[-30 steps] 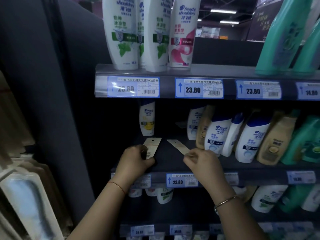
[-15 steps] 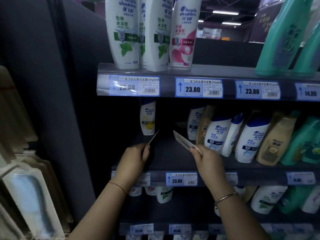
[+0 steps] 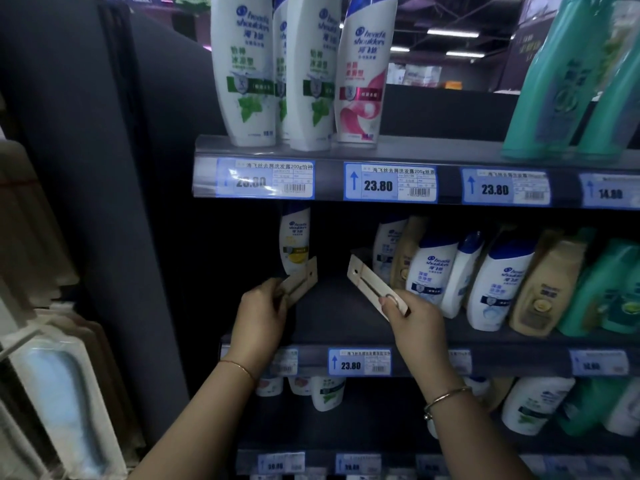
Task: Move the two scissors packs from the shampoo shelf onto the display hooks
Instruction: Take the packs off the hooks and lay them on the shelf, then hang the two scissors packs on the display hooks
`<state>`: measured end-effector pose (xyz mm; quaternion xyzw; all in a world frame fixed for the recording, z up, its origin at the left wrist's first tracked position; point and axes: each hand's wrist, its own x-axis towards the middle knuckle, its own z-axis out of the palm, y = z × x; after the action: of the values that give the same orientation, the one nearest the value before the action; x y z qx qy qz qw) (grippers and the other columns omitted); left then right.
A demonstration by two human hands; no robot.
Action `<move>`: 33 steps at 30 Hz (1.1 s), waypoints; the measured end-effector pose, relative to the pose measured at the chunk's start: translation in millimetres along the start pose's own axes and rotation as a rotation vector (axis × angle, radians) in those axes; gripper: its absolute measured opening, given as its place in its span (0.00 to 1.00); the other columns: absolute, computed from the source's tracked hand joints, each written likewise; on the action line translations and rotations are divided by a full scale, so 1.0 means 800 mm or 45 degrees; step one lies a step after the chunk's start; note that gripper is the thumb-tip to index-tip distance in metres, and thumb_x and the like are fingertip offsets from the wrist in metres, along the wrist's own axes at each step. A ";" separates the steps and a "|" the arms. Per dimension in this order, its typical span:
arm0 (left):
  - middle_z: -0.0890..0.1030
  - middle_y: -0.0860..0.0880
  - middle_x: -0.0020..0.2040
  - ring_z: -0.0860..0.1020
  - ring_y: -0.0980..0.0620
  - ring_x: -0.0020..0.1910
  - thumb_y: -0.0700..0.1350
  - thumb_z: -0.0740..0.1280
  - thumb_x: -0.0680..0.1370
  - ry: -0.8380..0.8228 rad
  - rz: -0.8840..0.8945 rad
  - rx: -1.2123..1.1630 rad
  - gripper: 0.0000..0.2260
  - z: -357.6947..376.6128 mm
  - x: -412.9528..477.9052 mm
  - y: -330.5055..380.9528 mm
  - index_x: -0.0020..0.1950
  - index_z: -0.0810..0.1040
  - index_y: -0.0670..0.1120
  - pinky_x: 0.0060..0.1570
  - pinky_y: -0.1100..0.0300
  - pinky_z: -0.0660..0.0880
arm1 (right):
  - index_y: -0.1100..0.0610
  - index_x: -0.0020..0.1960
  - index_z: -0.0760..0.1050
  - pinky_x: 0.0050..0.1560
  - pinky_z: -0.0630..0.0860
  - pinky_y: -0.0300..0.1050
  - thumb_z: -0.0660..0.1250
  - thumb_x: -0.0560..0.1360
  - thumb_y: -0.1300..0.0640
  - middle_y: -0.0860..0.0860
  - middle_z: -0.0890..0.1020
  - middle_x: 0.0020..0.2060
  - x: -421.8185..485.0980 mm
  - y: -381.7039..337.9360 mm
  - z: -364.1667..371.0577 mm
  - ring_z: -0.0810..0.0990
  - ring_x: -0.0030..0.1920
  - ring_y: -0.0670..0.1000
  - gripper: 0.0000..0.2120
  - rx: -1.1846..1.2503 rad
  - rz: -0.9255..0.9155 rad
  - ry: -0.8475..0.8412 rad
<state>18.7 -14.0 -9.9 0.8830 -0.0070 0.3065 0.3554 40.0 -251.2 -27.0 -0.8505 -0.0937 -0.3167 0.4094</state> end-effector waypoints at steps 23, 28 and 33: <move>0.79 0.42 0.42 0.78 0.46 0.42 0.43 0.70 0.76 -0.088 -0.345 -1.139 0.06 -0.073 -0.098 0.009 0.45 0.73 0.46 0.45 0.50 0.76 | 0.53 0.53 0.80 0.37 0.82 0.44 0.69 0.74 0.62 0.54 0.87 0.49 -0.091 -0.106 -0.009 0.86 0.45 0.52 0.09 1.347 0.535 -0.421; 0.82 0.49 0.37 0.82 0.53 0.38 0.50 0.75 0.69 0.032 -0.282 -1.180 0.10 -0.135 -0.122 0.004 0.40 0.75 0.49 0.38 0.61 0.79 | 0.48 0.47 0.81 0.45 0.84 0.51 0.73 0.67 0.53 0.55 0.87 0.48 -0.114 -0.157 0.005 0.86 0.47 0.53 0.09 1.375 0.448 -0.488; 0.84 0.49 0.35 0.82 0.54 0.38 0.46 0.70 0.71 0.197 -0.171 -1.058 0.08 -0.202 -0.135 0.004 0.41 0.72 0.46 0.41 0.63 0.77 | 0.51 0.49 0.80 0.51 0.80 0.50 0.73 0.66 0.51 0.56 0.87 0.46 -0.122 -0.217 0.023 0.85 0.48 0.55 0.13 1.311 0.343 -0.583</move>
<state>-156.5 63.6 23.1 0.6378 -0.0458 0.3190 0.6995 -100.4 -115.2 15.4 -0.5930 -0.2129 0.0164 0.7764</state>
